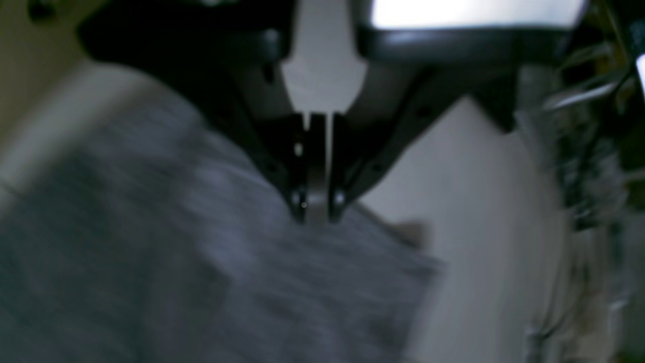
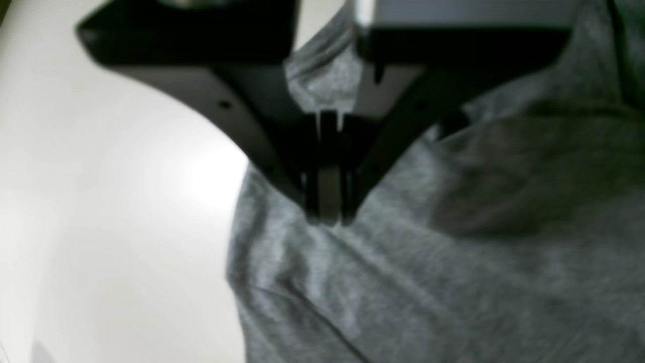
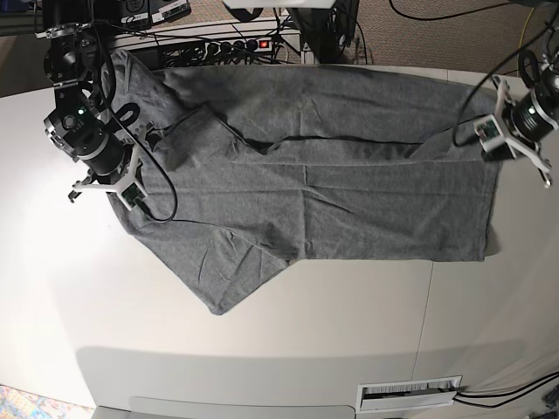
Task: Fold the T-shirt properly
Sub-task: 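Release the fold and regrasp the folded edge with both grippers, then move the left gripper to the shirt's hem end and grasp it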
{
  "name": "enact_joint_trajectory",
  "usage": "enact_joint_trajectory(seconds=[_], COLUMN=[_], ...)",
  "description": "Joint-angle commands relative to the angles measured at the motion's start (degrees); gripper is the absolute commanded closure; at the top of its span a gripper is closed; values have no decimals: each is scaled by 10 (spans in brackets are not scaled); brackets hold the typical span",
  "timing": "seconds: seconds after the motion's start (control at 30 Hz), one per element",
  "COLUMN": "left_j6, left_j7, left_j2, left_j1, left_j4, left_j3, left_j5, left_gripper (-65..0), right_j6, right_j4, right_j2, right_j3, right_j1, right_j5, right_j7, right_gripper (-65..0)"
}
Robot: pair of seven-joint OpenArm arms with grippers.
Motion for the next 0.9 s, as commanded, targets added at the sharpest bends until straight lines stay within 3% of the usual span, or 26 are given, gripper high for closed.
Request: enact_joint_trajectory(seconds=[0.0, 0.1, 0.37, 0.6, 0.73, 0.87], left_j6=[17, 19, 11, -90, -139, -149], left_j7=[-7, -8, -65, -107, -105, -101], left_j2=[-12, -4, 47, 120, 163, 191], left_j1=[-18, -79, -235, -358, -425, -478], left_j4=[-6, -52, -229, -406, -490, -556], left_j3=[-7, -7, -6, -3, -3, 27], left_j5=[-19, -90, -220, -267, -265, -249], left_gripper=[0, 0, -6, -166, -191, -195], right_j6=[-7, -7, -7, -7, -7, -7], right_j4=[7, 7, 7, 7, 7, 7], right_j2=[8, 2, -59, -87, -101, -103], right_j3=[5, 5, 5, 7, 17, 33], right_j1=[9, 10, 20, 34, 35, 35], right_j5=[2, 0, -16, -66, -67, -66], right_j7=[10, -2, -6, -12, -13, -14], right_gripper=[0, 0, -7, -25, -132, -143])
